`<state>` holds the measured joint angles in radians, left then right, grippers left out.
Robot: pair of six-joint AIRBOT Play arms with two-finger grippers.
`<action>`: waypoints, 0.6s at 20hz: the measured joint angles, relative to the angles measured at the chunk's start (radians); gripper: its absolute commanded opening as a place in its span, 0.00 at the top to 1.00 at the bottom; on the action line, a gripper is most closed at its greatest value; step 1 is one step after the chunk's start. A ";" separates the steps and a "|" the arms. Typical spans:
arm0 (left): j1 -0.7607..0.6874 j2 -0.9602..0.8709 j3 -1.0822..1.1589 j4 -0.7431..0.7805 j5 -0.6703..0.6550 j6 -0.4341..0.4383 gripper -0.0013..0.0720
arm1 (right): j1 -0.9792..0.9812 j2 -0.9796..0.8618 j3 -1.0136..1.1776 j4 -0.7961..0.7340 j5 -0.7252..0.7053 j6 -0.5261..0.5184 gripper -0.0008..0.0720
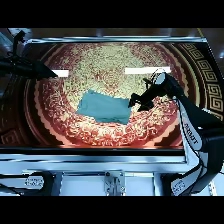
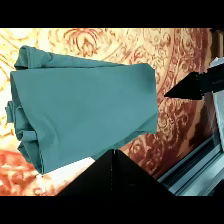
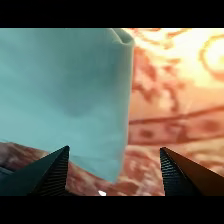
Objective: Fold the shirts.
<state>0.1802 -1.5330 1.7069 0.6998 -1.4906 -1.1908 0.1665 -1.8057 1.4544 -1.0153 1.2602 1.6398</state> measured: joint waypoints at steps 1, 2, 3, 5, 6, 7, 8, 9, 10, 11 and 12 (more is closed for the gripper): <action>-0.003 0.000 0.000 0.000 -0.001 0.001 0.94 | 0.006 -0.025 -0.011 0.051 -0.024 -0.022 0.03; -0.003 0.000 0.000 0.000 -0.002 0.001 0.94 | 0.011 -0.045 -0.018 0.097 -0.041 -0.039 0.03; -0.004 0.000 0.000 0.000 -0.002 0.001 0.94 | 0.016 -0.064 -0.024 0.147 -0.053 -0.058 0.03; -0.005 0.000 0.000 -0.003 -0.002 0.001 0.94 | 0.023 -0.091 -0.030 0.233 -0.074 -0.100 0.20; -0.005 0.000 0.000 -0.010 -0.003 0.001 0.94 | 0.027 -0.100 -0.032 0.272 -0.086 -0.126 0.54; -0.005 0.000 0.000 -0.015 -0.003 0.001 0.94 | 0.031 -0.107 -0.032 0.314 -0.093 -0.158 0.87; -0.006 0.000 0.000 -0.022 -0.003 0.001 0.94 | 0.030 -0.108 -0.029 0.352 -0.093 -0.182 0.88; -0.005 0.000 0.000 -0.029 -0.003 0.001 0.94 | 0.025 -0.106 -0.021 0.383 -0.092 -0.205 0.89; -0.006 0.000 0.000 -0.032 -0.003 0.001 0.94 | 0.017 -0.098 -0.011 0.399 -0.089 -0.222 0.89; -0.006 0.000 0.000 -0.038 -0.003 0.001 0.94 | 0.003 -0.079 0.002 0.416 -0.078 -0.240 0.89; -0.006 0.000 0.000 -0.041 -0.003 0.001 0.94 | -0.014 -0.056 0.014 0.425 -0.069 -0.250 0.89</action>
<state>0.1745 -1.5330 1.7069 0.6586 -1.4937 -1.1896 0.1520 -1.8614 1.4685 -0.5900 1.1908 1.3895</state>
